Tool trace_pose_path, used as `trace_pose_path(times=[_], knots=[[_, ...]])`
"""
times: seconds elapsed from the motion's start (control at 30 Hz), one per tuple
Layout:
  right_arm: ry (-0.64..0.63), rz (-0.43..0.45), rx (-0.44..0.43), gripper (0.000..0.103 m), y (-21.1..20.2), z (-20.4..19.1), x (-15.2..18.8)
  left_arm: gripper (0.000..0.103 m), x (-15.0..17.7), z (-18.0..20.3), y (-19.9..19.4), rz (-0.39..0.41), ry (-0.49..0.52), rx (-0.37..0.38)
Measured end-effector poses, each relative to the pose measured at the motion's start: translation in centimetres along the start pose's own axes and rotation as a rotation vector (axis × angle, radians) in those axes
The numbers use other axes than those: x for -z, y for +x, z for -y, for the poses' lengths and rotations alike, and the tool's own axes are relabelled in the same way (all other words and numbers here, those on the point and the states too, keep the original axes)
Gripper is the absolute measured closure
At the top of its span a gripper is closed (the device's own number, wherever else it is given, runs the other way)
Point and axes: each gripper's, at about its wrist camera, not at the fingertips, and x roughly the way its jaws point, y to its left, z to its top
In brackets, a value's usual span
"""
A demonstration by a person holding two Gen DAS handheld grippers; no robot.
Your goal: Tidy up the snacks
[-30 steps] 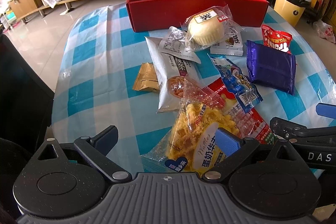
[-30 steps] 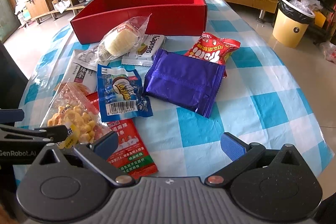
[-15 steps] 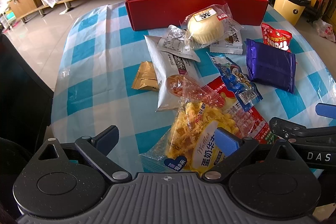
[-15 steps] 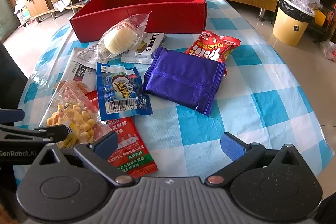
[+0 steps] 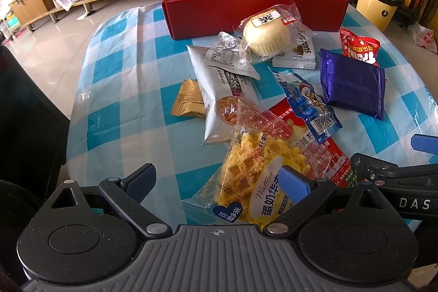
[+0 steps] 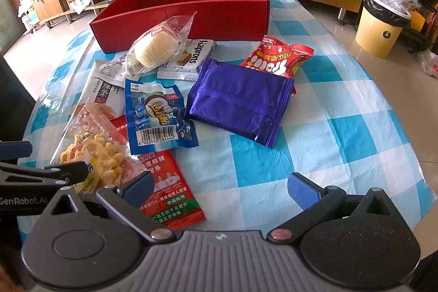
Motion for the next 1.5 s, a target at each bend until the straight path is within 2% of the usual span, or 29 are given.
trace_pose_path(times=[0.37, 0.7, 0.9, 1.07, 1.2, 1.27, 1.37, 1.5], knots=[[-0.003, -0.025, -0.014, 0.002, 0.2, 0.1, -0.1, 0.007, 0.0, 0.2, -0.2, 0.003, 0.036, -0.001], [-0.018, -0.038, -0.021, 0.002, 0.5, 1.1, -0.7, 0.004, -0.5, 2.0, 0.2, -0.026, 0.248, 0.067], [0.014, -0.041, -0.036, 0.002, 0.6, 1.8, -0.9, 0.002, -1.1, 2.3, 1.2, -0.054, 0.226, 0.096], [0.051, -0.035, -0.056, 0.002, 0.4, 2.5, -1.4, 0.000, -1.2, 2.8, 1.4, -0.064, 0.265, 0.087], [0.050, -0.042, -0.069, 0.002, 0.5, 2.6, -1.4, 0.000, -0.6, 4.4, 2.2, -0.087, 0.352, 0.086], [0.048, -0.054, -0.070, 0.002, 0.7, 2.6, -1.3, 0.000, -0.3, 5.0, 3.5, -0.131, 0.389, 0.032], [0.046, -0.059, -0.073, 0.002, 0.7, 2.6, -1.3, 0.001, -0.7, 4.2, 3.9, -0.157, 0.336, 0.053], [0.010, -0.088, -0.072, 0.002, 1.3, 2.0, -1.0, 0.017, -1.3, 2.0, 3.9, -0.192, 0.229, 0.081]])
